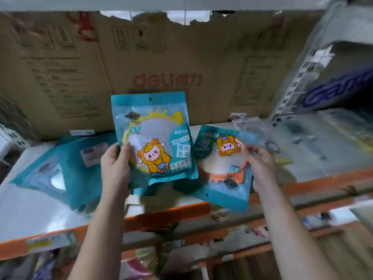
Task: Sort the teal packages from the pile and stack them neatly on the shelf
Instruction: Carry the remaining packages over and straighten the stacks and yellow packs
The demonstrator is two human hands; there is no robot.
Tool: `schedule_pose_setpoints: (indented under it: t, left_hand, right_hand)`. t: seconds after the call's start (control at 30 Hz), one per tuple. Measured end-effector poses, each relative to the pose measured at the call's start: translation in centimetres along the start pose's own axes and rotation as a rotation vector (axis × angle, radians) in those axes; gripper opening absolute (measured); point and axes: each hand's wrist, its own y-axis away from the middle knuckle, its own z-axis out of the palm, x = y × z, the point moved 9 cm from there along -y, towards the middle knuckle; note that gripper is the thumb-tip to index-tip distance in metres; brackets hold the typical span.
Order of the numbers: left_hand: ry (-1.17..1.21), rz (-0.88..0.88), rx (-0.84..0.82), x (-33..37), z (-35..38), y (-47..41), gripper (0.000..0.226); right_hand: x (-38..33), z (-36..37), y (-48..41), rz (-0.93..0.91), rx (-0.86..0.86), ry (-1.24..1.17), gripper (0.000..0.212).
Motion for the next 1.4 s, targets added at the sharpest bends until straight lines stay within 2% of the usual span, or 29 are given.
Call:
schedule_pose_setpoints:
  t: [0.33,0.5,0.67,0.8,0.93,1.07,1.2,1.33,1.4]
  left_hand:
    - [0.163,-0.062,-0.159,0.4,21.2,10.0,0.029]
    - [0.218,-0.162,-0.206,-0.4,30.9,15.3,0.022]
    - [0.197,-0.209,-0.286,0.0,40.2,19.5,0.017]
    - [0.171,-0.227,-0.352,0.7,47.6,21.4,0.015]
    - [0.19,-0.227,-0.375,1.3,54.3,22.3,0.021]
    - [0.266,-0.251,-0.42,1.5,62.5,23.0,0.016]
    - [0.375,-0.302,-0.435,2.2,70.1,23.5,0.011]
    - [0.403,-0.205,-0.483,4.8,77.0,22.8,0.008]
    - [0.426,-0.207,-0.501,5.6,80.1,22.6,0.014]
  right_hand:
    - [-5.2,-23.0,-4.1,-0.167,0.065,0.15,0.02]
    - [-7.3,-34.3,-4.7,-0.224,0.159,0.231,0.004]
    - [-7.8,-43.6,-5.6,-0.197,0.291,0.213,0.006]
    - [-8.1,-49.3,-7.6,-0.193,0.335,0.14,0.016]
    - [-8.0,-53.9,-10.6,-0.175,0.322,0.121,0.013]
    - [-8.7,-59.0,-14.9,-0.151,0.343,0.07,0.013]
    - [-10.3,-62.3,-19.5,-0.12,0.243,0.029,0.013]
    - [-11.6,-65.0,-23.9,-0.116,0.209,0.068,0.009]
    - [-11.8,-65.7,-26.0,-0.122,0.171,0.076,0.007]
